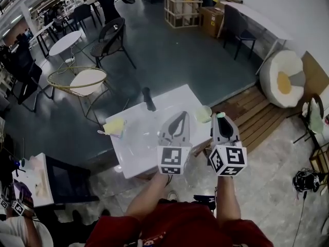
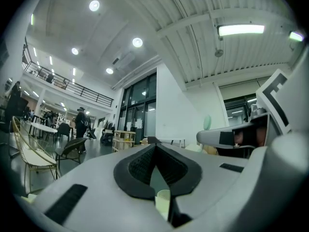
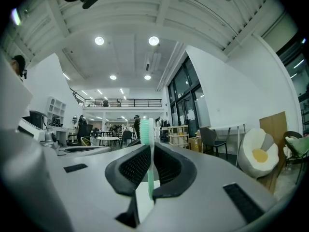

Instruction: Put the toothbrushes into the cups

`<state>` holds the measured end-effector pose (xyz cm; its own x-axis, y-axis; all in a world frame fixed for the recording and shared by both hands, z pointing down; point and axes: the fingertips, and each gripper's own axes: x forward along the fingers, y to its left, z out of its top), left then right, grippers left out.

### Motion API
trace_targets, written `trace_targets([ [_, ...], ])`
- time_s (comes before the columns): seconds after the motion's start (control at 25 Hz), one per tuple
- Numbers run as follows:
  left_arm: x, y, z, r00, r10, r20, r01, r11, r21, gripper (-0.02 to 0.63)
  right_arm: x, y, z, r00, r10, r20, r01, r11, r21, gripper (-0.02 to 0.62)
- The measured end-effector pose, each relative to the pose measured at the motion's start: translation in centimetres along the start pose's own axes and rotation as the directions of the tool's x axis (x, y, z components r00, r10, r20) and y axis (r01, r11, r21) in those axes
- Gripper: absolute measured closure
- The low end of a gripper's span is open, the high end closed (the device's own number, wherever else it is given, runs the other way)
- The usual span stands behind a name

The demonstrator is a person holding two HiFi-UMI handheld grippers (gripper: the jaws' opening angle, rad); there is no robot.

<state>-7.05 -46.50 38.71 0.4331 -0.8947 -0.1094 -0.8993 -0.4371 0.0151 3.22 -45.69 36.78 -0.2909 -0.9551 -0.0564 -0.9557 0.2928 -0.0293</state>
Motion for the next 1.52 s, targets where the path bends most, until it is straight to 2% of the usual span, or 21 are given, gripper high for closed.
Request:
trace_targets([
  [0.28, 3.1, 0.5, -0.6, 1.0, -0.024, -0.001, 0.024, 1.0, -0.012, 0.578, 2.6, -1.3, -0.5, 1.0, -0.014, -0.012, 0.013, 1.0, -0.006, 0.552],
  [0.6, 8.6, -1.0, -1.5, 1.0, -0.017, -0.008, 0.017, 1.0, 0.008, 0.578, 5.4, -6.3, -0.7, 1.0, -0.004, -0.007, 0.004, 1.0, 0.01, 0.552],
  [0.84, 12.7, -2.3, -0.8, 1.0, 0.027, -0.002, -0.027, 0.999, 0.024, 0.578, 7.8, -11.2, 0.1, 1.0, 0.023, 0.006, -0.023, 0.999, 0.048, 0.551],
  [1.16, 17.5, -4.3, -1.1, 0.996, 0.092, -0.013, -0.091, 0.995, 0.048, 0.578, 10.8, -15.4, 0.2, 0.994, 0.108, 0.01, -0.108, 0.992, 0.069, 0.552],
  [1.52, 19.4, -4.6, -1.9, 0.987, 0.156, -0.034, -0.152, 0.985, 0.085, 0.578, 12.6, -18.0, -0.9, 0.988, 0.154, 0.007, -0.154, 0.982, 0.109, 0.552],
])
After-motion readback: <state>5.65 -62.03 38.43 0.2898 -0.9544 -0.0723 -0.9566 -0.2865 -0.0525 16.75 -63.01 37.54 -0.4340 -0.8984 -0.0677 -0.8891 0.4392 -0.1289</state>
